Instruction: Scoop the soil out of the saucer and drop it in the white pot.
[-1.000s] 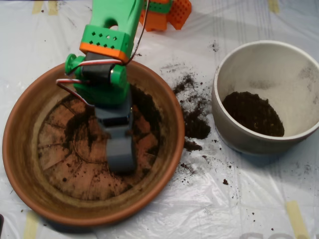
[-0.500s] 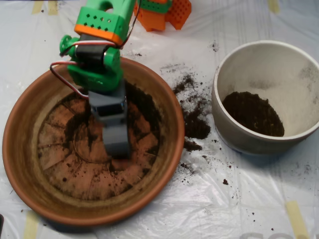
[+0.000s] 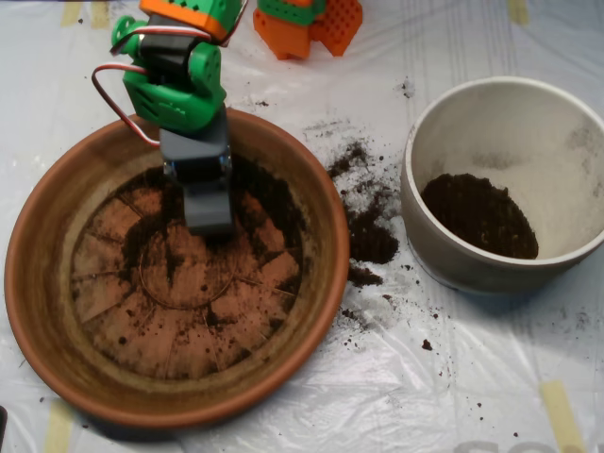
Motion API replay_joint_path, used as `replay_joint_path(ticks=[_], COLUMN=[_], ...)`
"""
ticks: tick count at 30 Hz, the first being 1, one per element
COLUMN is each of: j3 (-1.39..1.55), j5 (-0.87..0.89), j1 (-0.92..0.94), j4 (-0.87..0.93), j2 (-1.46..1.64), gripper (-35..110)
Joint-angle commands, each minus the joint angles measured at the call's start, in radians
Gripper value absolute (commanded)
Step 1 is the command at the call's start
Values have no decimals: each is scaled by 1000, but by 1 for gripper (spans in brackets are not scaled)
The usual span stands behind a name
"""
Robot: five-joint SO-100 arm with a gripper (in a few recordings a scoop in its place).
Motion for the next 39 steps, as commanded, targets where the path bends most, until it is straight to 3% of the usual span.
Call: replay_joint_path(ticks=[1, 5, 18, 32, 39], j3=[46, 57, -192, -940, -982], j5=[-17, 5, 238, 350, 347], j1=[34, -2, -204, -425, -598], j4=[8, 23, 241, 704, 678], j2=[21, 37, 147, 196, 183], gripper=[8, 0, -1, -1, -1])
